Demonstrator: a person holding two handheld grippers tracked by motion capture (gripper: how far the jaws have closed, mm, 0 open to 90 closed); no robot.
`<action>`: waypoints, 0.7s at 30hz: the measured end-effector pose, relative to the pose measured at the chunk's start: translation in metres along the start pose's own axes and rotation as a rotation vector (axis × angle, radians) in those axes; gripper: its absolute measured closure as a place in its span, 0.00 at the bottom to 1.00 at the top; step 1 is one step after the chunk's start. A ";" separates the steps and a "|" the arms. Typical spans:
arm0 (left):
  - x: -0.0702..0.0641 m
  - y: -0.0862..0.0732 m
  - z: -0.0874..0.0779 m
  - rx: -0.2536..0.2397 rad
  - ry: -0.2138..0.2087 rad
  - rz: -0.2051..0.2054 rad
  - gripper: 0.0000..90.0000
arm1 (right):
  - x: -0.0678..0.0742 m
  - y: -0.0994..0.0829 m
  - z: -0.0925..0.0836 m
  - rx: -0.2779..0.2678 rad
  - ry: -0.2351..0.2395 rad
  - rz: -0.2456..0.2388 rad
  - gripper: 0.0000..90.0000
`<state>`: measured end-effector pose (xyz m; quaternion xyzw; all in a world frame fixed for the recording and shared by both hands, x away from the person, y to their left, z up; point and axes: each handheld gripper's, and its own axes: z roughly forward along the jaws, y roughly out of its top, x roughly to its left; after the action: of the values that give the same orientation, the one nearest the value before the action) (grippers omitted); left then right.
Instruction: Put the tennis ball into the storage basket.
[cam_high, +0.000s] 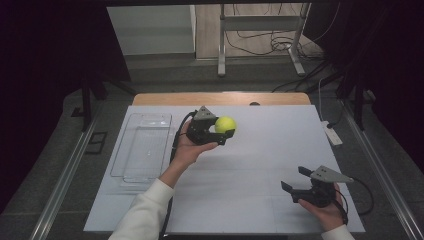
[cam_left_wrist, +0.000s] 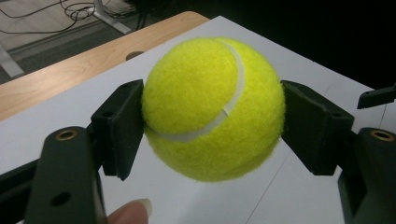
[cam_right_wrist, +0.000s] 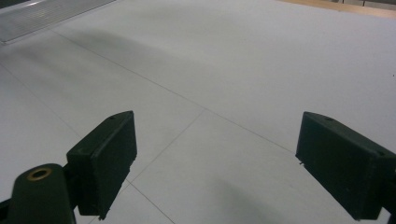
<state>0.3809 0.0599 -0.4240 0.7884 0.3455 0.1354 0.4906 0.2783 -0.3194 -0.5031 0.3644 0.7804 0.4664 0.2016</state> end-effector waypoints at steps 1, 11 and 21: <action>0.000 -0.001 -0.002 -0.003 -0.001 0.001 0.31 | 0.000 0.000 0.000 0.001 -0.001 0.001 0.14; 0.004 -0.006 -0.012 -0.018 0.011 -0.004 0.31 | 0.000 0.000 0.000 0.003 -0.003 0.000 0.14; 0.008 -0.008 -0.020 -0.033 0.029 -0.008 0.31 | 0.000 -0.001 0.000 0.002 -0.004 0.002 0.14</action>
<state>0.3719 0.0812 -0.4226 0.7767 0.3535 0.1507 0.4991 0.2780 -0.3197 -0.5038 0.3663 0.7802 0.4650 0.2021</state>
